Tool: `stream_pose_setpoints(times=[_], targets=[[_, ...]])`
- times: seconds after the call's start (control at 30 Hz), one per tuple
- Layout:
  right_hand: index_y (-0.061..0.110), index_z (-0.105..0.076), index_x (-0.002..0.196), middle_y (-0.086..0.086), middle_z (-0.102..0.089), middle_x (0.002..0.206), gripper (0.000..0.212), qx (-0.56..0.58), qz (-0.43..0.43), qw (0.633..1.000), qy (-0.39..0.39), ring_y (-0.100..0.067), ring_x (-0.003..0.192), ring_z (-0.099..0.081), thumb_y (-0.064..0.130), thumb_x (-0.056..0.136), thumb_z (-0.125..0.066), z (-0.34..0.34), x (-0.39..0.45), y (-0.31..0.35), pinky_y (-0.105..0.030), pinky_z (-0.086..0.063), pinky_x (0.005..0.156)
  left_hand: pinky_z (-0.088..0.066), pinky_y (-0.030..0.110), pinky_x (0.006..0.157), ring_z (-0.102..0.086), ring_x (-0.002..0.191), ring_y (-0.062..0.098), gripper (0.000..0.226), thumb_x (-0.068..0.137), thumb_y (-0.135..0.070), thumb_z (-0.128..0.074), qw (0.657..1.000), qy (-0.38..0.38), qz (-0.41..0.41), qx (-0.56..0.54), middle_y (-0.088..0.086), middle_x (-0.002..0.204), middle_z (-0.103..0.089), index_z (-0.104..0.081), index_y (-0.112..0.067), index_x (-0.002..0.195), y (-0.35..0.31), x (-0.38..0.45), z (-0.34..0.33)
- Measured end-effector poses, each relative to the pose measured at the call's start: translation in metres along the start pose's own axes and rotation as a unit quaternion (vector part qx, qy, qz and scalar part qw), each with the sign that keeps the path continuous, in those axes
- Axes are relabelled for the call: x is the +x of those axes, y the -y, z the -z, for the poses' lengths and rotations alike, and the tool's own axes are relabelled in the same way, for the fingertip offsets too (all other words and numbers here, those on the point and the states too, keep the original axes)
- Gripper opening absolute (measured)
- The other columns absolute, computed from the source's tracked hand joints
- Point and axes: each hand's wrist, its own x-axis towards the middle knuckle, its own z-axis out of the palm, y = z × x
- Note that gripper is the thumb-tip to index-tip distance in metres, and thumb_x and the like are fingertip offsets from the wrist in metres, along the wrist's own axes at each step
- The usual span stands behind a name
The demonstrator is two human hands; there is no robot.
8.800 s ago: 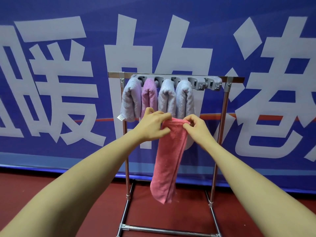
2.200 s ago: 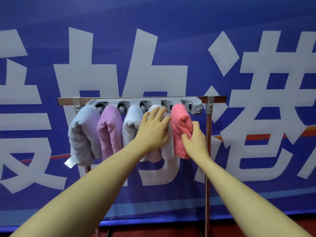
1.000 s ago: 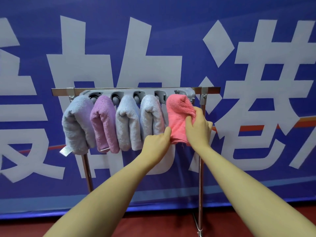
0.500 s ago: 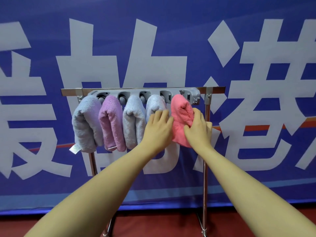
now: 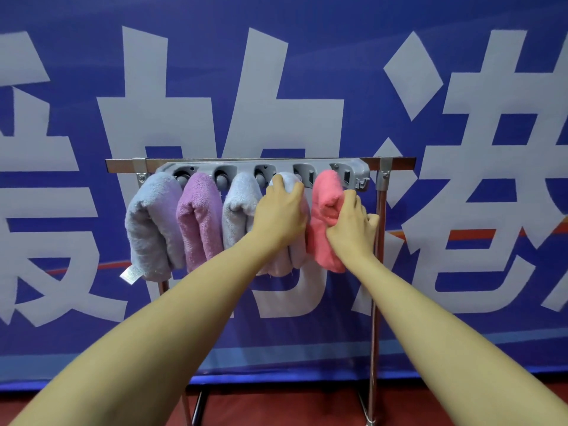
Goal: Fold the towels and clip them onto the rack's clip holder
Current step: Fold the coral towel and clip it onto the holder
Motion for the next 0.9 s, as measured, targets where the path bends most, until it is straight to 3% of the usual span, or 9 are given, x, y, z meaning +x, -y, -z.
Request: stream_pose_setpoints(times=[0.17,0.27,0.37,0.5,0.6,0.67,0.73,0.83,0.9], targets=[[0.009,-0.039,0.128,-0.008,-0.052,0.115,0.06,-0.097,0.053,0.994,-0.006,-0.026,0.106,-0.052,0.003,0.074,-0.064,-0.001,-0.002,-0.009,-0.039,-0.034,0.086,-0.031,0.032,0.058,-0.05,0.087,0.033,0.035,0.084,-0.021,-0.048,1.0,-0.001,-0.003,-0.003,0.015,0.113,-0.041,-0.047,-0.008,0.117,0.002,0.002,0.006],[0.01,-0.032,0.135,-0.008,-0.049,0.125,0.066,-0.035,0.035,0.998,0.042,-0.026,0.115,-0.05,0.009,0.078,-0.065,-0.004,-0.009,-0.007,-0.039,-0.034,0.094,-0.031,0.033,0.06,-0.052,0.09,0.033,0.039,0.085,-0.024,-0.048,1.0,0.01,-0.008,0.008,0.015,0.117,-0.042,-0.045,-0.009,0.121,0.003,0.002,0.005],[0.009,-0.03,0.137,-0.009,-0.05,0.13,0.062,0.045,0.016,0.996,0.075,-0.027,0.116,-0.052,0.028,0.086,-0.06,-0.007,-0.018,-0.004,-0.042,-0.036,0.096,-0.031,0.033,0.061,-0.052,0.09,0.034,0.044,0.085,-0.026,-0.048,1.0,0.01,-0.015,0.015,0.016,0.116,-0.045,-0.043,-0.009,0.125,0.006,-0.001,0.005],[0.009,-0.033,0.135,-0.009,-0.048,0.132,0.065,0.077,-0.005,0.993,0.085,-0.029,0.119,-0.05,0.044,0.086,-0.058,0.003,-0.035,-0.003,-0.043,-0.039,0.099,-0.028,0.034,0.074,-0.045,0.099,0.032,0.051,0.082,-0.029,-0.045,0.998,-0.012,-0.036,0.049,0.014,0.125,-0.045,-0.041,-0.01,0.13,0.009,-0.014,0.005],[0.009,-0.037,0.131,-0.01,-0.048,0.128,0.058,0.099,-0.008,0.994,0.05,-0.028,0.119,-0.048,0.04,0.087,-0.058,0.02,-0.052,0.001,-0.043,-0.039,0.1,-0.032,0.037,0.081,-0.051,0.103,0.032,0.052,0.074,-0.028,-0.039,0.993,-0.049,-0.063,0.09,0.012,0.127,-0.052,-0.052,-0.007,0.119,0.011,-0.035,0.006],[0.009,-0.041,0.128,-0.009,-0.049,0.125,0.048,0.107,-0.005,0.993,0.043,-0.027,0.118,-0.048,0.033,0.089,-0.056,0.032,-0.064,0.006,-0.042,-0.039,0.1,-0.03,0.036,0.079,-0.054,0.098,0.031,0.04,0.07,-0.024,-0.048,0.991,-0.062,-0.066,0.101,0.009,0.12,-0.057,-0.056,-0.009,0.107,0.011,-0.054,0.009],[0.01,-0.044,0.125,-0.009,-0.05,0.122,0.04,0.113,-0.004,0.992,0.049,-0.026,0.115,-0.049,0.025,0.089,-0.055,0.042,-0.077,0.012,-0.042,-0.04,0.098,-0.03,0.035,0.078,-0.054,0.096,0.031,0.036,0.069,-0.022,-0.056,0.992,-0.05,-0.065,0.094,0.008,0.117,-0.058,-0.056,-0.009,0.103,0.012,-0.075,0.013],[0.012,-0.049,0.115,-0.006,-0.052,0.114,0.027,0.112,0.002,0.991,0.074,-0.026,0.105,-0.054,0.019,0.089,-0.052,0.051,-0.098,0.018,-0.043,-0.043,0.091,-0.038,0.038,0.075,-0.056,0.091,0.031,0.035,0.069,-0.022,-0.041,0.995,-0.016,-0.053,0.088,0.008,0.107,-0.061,-0.058,-0.008,0.097,0.015,-0.11,0.021],[0.013,-0.051,0.11,-0.004,-0.053,0.11,0.021,0.113,-0.001,0.989,0.1,-0.026,0.097,-0.057,0.018,0.089,-0.051,0.053,-0.114,0.021,-0.045,-0.044,0.088,-0.039,0.037,0.072,-0.056,0.085,0.031,0.031,0.066,-0.02,-0.042,0.996,0.004,-0.04,0.076,0.007,0.095,-0.061,-0.059,-0.008,0.09,0.019,-0.133,0.022]])
